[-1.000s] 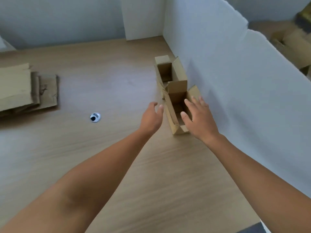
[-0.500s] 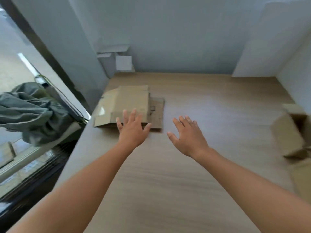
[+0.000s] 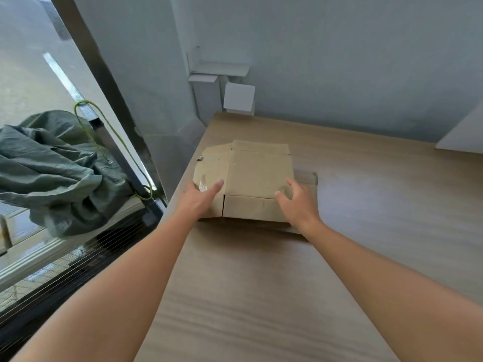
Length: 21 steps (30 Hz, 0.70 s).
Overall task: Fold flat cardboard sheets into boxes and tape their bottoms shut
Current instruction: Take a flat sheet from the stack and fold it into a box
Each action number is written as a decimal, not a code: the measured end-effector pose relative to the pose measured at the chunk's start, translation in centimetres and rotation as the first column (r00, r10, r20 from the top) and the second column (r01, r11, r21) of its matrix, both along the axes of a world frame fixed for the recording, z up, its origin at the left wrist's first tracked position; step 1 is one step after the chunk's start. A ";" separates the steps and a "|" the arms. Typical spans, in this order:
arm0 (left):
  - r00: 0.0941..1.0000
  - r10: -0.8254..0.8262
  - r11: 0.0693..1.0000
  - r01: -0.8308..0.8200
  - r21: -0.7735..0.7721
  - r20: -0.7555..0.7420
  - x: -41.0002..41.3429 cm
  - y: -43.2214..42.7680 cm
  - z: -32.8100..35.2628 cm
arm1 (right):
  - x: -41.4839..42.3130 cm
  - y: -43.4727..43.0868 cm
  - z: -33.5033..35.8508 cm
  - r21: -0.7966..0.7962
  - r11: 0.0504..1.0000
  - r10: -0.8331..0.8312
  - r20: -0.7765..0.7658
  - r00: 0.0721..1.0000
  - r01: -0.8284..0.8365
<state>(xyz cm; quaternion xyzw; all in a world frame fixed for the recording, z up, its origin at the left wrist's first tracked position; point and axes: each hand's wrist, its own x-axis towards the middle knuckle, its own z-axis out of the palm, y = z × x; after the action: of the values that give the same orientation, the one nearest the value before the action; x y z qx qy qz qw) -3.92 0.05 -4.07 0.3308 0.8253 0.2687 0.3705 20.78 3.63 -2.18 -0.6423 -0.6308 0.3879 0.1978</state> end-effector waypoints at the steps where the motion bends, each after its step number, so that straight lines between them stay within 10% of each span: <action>1: 1.000 0.017 1.000 -0.017 0.009 -0.016 0.1 0.0 -0.1 | -0.2 -0.2 0.0 0.016 0.999 -0.030 -0.036 0.999 0.031; 4: 0.993 0.039 0.999 -0.035 0.037 -0.116 0.9 -0.6 0.5 | -0.7 -1.2 0.6 0.068 0.995 -0.072 -0.097 0.993 0.079; 10: 0.956 0.044 0.968 -0.112 0.224 0.289 1.9 -5.4 2.9 | 0.4 -5.9 3.6 0.068 0.982 -0.148 -0.319 0.936 0.178; 21: 0.799 -0.274 0.913 0.040 0.407 0.535 16.5 -30.4 9.8 | 15.7 -30.0 10.3 -0.237 0.958 -0.282 -0.691 0.665 0.160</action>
<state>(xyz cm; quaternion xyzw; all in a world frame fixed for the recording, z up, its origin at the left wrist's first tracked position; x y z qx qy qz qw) 12.62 -30.36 5.75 0.3656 0.5742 0.4773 0.5557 36.45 -26.35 8.09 -0.5245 -0.3879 0.6287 0.4233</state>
